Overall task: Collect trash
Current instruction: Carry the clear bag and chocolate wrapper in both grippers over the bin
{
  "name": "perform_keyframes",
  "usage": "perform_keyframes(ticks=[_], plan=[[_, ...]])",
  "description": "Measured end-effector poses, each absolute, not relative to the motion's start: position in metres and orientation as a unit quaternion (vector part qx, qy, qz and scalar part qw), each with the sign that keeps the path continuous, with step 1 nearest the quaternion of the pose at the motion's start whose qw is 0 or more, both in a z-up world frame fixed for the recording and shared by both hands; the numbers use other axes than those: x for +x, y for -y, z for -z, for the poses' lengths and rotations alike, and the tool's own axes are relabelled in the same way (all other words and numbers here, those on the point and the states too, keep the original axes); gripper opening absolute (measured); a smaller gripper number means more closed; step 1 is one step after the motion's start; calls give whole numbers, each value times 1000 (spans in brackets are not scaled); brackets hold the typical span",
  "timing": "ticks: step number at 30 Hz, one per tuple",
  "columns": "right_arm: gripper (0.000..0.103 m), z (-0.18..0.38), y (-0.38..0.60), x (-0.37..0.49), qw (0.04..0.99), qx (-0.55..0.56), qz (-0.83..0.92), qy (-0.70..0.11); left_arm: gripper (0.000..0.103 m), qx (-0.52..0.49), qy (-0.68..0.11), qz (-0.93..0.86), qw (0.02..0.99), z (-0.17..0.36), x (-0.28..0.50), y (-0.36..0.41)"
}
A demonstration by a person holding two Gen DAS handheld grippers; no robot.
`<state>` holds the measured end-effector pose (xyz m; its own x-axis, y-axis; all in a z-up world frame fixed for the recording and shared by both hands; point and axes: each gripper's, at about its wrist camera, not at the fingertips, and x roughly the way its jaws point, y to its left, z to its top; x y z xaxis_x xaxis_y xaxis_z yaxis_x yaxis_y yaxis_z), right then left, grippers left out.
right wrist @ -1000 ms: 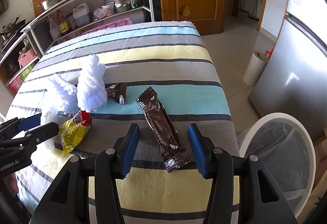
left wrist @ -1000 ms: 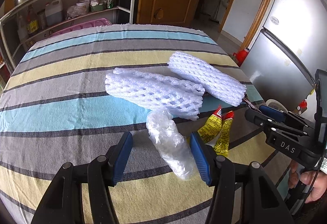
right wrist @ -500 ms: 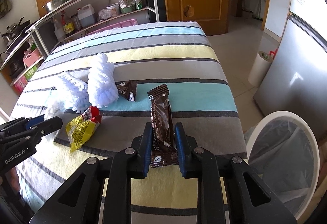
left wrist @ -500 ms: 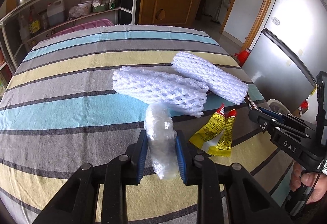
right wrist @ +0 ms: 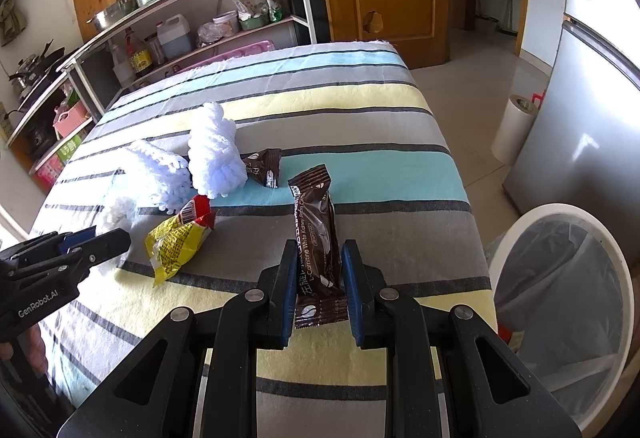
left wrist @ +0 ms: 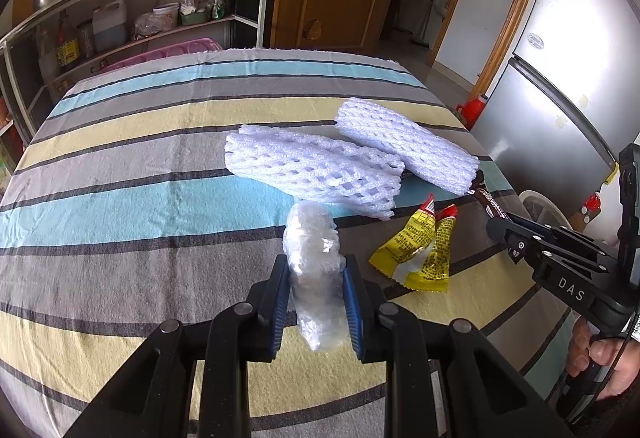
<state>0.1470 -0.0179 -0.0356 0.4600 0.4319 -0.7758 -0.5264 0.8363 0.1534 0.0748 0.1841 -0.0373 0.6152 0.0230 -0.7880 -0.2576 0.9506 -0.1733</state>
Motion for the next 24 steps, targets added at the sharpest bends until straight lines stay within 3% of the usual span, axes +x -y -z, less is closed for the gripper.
perform_keyframes(ticks=[24], plan=[[22, 7, 49, 107, 872, -15, -275, -403, 26, -96, -407, -36, 907, 4, 64, -135]])
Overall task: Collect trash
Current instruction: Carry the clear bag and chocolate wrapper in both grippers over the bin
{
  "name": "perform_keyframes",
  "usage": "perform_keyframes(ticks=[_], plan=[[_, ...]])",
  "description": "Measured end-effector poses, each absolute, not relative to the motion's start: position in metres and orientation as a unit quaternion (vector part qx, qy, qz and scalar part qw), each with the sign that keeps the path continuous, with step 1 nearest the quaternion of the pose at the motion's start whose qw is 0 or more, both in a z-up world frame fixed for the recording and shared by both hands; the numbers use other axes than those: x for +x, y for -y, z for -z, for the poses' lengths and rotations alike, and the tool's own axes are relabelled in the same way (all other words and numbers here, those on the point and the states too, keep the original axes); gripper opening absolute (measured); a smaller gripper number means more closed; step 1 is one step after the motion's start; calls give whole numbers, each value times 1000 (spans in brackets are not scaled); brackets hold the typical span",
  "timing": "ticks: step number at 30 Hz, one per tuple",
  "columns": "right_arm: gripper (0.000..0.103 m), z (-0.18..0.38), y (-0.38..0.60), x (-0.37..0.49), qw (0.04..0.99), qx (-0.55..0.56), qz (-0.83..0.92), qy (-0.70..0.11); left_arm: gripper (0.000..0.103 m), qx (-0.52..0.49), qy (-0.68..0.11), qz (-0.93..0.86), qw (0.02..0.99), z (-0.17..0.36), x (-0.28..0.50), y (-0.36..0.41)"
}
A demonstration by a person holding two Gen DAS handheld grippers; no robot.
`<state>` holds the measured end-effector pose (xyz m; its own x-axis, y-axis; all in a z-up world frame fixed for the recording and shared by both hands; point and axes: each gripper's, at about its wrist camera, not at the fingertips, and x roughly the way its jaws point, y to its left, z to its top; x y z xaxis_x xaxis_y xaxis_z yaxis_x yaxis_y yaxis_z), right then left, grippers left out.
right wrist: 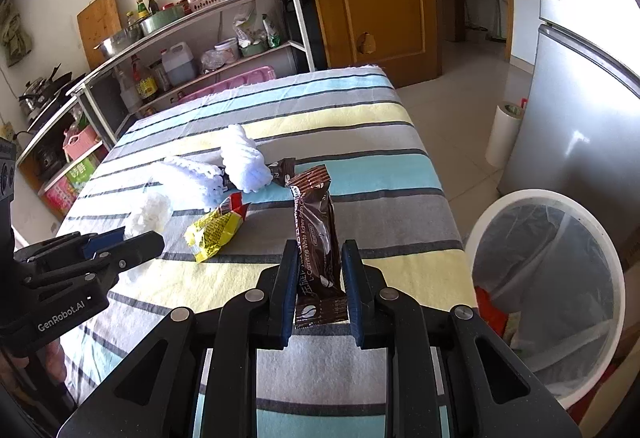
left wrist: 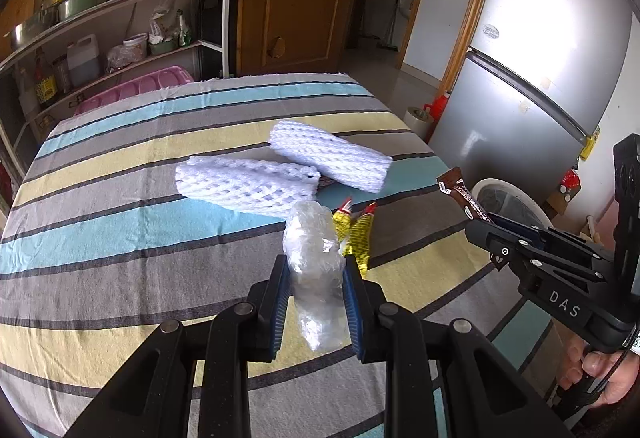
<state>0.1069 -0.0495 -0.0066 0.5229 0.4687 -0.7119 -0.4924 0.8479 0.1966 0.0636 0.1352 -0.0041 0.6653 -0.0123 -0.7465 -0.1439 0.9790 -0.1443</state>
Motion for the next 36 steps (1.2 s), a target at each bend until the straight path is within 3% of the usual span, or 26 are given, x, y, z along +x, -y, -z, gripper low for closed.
perform_keyframes(ticks=[36], plan=[[22, -24, 194, 85, 918, 61, -139, -366, 26, 1, -384, 108, 917, -24, 117, 16]])
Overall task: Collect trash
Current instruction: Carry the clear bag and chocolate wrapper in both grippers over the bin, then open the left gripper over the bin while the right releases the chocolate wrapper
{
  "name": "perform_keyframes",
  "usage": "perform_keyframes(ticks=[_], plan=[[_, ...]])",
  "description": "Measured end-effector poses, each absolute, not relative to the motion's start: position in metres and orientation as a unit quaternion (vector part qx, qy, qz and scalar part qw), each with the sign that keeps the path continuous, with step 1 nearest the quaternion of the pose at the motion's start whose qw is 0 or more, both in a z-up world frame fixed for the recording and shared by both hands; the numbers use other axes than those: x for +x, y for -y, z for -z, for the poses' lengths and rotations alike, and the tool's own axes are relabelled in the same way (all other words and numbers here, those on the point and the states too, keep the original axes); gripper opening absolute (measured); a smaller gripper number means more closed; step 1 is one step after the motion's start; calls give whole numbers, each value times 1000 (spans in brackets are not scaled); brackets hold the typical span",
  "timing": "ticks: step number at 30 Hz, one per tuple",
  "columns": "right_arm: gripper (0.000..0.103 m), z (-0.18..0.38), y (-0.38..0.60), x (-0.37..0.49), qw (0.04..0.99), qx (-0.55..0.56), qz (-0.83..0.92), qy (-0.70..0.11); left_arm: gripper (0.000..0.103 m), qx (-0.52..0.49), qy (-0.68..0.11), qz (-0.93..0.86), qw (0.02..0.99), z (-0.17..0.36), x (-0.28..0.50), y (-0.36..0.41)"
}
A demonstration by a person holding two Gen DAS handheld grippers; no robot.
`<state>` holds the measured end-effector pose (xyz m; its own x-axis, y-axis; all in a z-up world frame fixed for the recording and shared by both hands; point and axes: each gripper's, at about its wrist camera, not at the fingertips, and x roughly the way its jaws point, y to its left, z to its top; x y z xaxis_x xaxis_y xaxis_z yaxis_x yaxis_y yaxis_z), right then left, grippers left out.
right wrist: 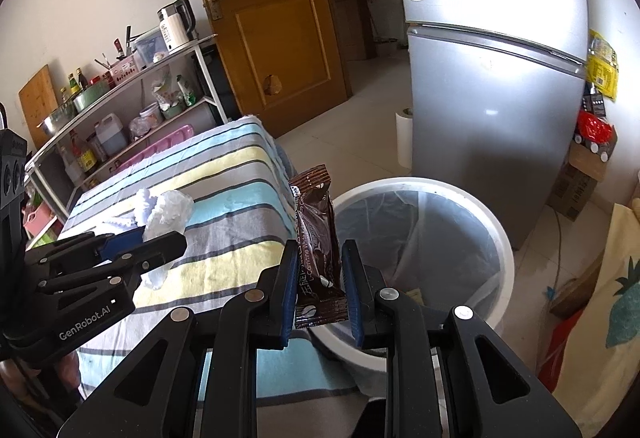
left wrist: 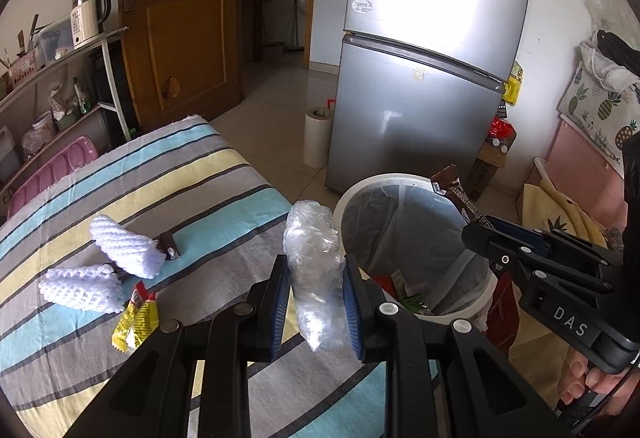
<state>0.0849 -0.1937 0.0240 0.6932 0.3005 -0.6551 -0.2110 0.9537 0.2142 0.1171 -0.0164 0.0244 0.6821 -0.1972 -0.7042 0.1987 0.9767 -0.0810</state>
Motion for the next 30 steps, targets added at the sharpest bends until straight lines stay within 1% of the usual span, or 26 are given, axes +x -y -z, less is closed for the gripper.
perform_keyframes(ticks=[13, 30], plan=[[22, -18, 237, 87, 923, 81, -84, -367, 26, 21, -391, 148, 908, -17, 141, 70], [22, 16, 261, 110, 910, 83, -36, -404, 26, 22, -436, 167, 884, 21, 176, 107]])
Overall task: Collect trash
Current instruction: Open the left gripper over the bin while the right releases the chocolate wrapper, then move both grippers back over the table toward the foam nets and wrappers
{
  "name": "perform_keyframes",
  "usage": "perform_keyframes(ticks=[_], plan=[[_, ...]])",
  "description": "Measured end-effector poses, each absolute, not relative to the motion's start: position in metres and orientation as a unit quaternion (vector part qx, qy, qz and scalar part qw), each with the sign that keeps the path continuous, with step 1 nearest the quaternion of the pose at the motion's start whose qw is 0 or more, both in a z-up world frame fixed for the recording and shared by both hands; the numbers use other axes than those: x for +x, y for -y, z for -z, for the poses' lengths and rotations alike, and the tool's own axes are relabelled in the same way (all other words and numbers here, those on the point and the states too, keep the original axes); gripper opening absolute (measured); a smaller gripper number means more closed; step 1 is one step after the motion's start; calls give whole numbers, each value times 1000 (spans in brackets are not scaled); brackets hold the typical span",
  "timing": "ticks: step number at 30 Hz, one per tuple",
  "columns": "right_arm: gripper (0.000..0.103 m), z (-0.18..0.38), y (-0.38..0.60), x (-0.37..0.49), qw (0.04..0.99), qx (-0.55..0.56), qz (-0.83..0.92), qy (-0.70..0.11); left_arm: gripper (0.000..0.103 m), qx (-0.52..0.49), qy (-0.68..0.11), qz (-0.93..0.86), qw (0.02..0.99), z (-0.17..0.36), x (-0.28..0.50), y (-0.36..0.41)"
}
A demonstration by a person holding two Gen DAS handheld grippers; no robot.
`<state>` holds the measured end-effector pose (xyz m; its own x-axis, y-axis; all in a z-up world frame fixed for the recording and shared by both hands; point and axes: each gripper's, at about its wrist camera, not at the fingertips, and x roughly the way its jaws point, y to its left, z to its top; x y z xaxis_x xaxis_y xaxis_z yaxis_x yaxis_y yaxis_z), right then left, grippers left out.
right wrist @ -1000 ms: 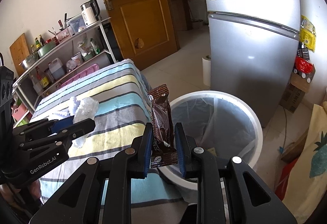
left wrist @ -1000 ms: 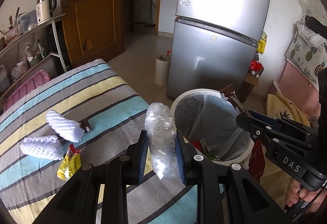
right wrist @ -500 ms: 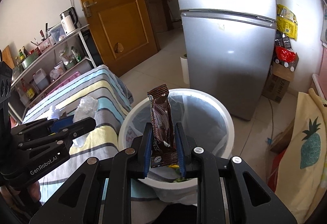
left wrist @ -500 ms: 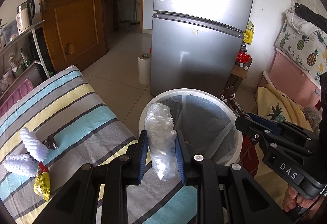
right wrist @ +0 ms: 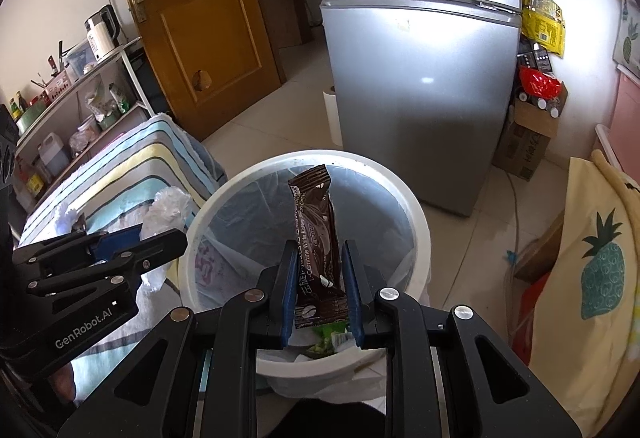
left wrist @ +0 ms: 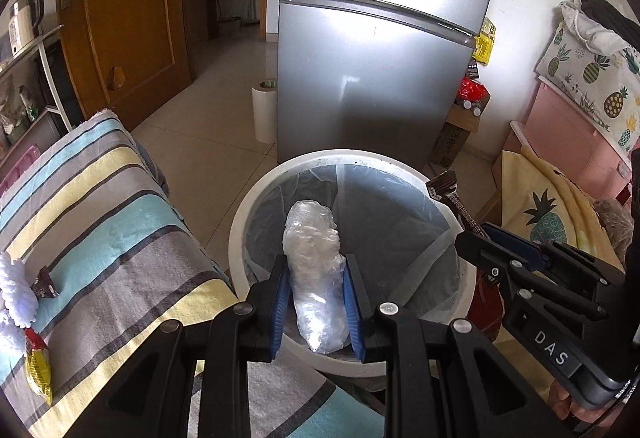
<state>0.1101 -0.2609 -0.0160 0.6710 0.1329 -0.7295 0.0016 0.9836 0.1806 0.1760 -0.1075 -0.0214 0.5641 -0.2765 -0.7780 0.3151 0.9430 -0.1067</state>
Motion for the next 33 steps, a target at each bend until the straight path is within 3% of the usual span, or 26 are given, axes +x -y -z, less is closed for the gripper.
perform_keyframes(ticks=[4, 6, 8, 10, 33], plan=[[23, 21, 263, 115, 907, 80, -27, -412, 28, 26, -439, 163, 883, 25, 179, 108], [23, 23, 264, 116, 906, 80, -21, -415, 35, 23, -440, 163, 883, 26, 179, 107], [34, 24, 265, 117, 905, 83, -19, -416, 45, 24, -439, 158, 884, 25, 179, 107], [46, 25, 264, 116, 906, 82, -18, -415, 46, 23, -437, 157, 885, 25, 178, 106], [47, 6, 241, 99, 916, 70, -32, -394, 46, 8, -408, 127, 904, 0, 152, 71]])
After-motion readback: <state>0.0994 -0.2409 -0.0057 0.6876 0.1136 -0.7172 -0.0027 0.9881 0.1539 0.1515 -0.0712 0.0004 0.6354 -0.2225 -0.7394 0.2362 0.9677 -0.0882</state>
